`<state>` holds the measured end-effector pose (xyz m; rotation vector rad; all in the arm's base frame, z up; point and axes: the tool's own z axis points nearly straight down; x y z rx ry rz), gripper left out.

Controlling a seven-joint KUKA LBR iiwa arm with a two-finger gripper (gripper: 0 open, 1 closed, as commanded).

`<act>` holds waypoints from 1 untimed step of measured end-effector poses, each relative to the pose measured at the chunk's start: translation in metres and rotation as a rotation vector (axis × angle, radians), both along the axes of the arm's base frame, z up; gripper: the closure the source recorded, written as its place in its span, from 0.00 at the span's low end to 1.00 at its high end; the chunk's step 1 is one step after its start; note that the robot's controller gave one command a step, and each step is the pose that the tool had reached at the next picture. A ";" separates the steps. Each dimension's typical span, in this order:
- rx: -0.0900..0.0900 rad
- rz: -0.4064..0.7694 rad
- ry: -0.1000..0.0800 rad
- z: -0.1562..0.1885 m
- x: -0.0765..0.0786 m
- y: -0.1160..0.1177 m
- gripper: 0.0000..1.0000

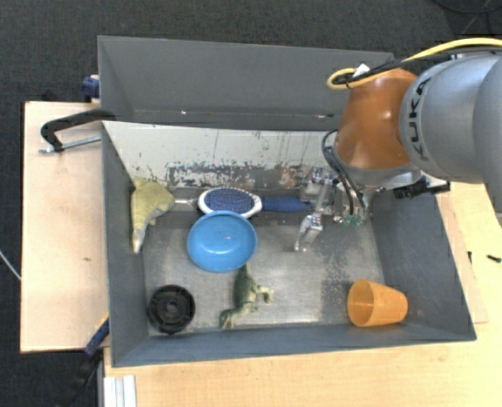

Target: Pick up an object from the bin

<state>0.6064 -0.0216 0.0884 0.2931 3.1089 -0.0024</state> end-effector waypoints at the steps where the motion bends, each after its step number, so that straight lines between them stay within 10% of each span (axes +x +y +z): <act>1: -0.010 -0.074 -0.008 -0.006 0.002 0.009 0.00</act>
Offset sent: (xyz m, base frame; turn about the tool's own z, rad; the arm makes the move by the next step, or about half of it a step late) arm -0.0065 0.0195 -0.0184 0.0652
